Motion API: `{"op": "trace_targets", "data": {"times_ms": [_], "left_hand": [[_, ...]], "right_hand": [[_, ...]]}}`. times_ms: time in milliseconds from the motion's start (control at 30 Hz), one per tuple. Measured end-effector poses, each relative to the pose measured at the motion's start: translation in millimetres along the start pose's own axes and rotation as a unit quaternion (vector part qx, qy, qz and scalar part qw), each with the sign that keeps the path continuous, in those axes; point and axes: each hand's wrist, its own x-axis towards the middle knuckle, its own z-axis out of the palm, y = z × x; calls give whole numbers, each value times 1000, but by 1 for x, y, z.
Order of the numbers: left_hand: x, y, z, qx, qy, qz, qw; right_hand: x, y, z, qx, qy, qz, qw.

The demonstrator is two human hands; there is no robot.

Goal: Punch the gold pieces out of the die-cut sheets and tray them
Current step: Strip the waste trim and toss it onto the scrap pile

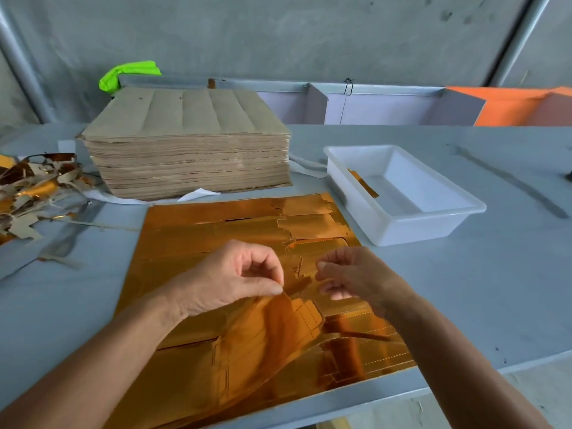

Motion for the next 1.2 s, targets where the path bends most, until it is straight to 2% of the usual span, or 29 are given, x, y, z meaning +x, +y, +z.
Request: {"op": "trace_targets", "data": {"times_ms": [67,167,267,367,433,500,533,600,700,800,900,1033,1100,1200], "left_hand": [[-4,2,-5,-12,14,5,1000],[-4,2,-5,-7,10,7,1000],[-2,0,-1,-7,-33,10,999],[0,-2,8,-1,-97,-4,995],[1,-4,9,0,-129,-22,991],[3,-6,3,-5,-118,-31,993],[6,-8,-2,5,-80,-30,996],[14,-15,-14,62,57,-42,996],[34,-24,-32,173,260,-70,947],[60,-35,-45,190,338,-138,911],[88,-39,-50,231,325,-218,891],[127,-38,-47,342,234,-292,862],[139,-39,-47,322,213,-321,865],[147,-41,-44,217,214,-355,884]], "right_hand": [[19,-5,4,-19,1,54,998],[46,-14,15,26,-16,123,992],[70,-21,27,91,4,164,982],[88,-24,36,79,38,153,984],[97,-26,42,41,45,125,990],[102,-26,46,-1,43,68,997],[104,-26,48,-19,50,29,998],[105,-24,50,-35,68,-53,996],[101,-21,53,-65,79,-143,984],[99,-19,55,-127,91,-220,963],[97,-18,59,-190,114,-265,939],[95,-15,69,-268,150,-322,895],[93,-14,74,-288,163,-355,874],[95,-8,76,-352,171,-389,834]]}}
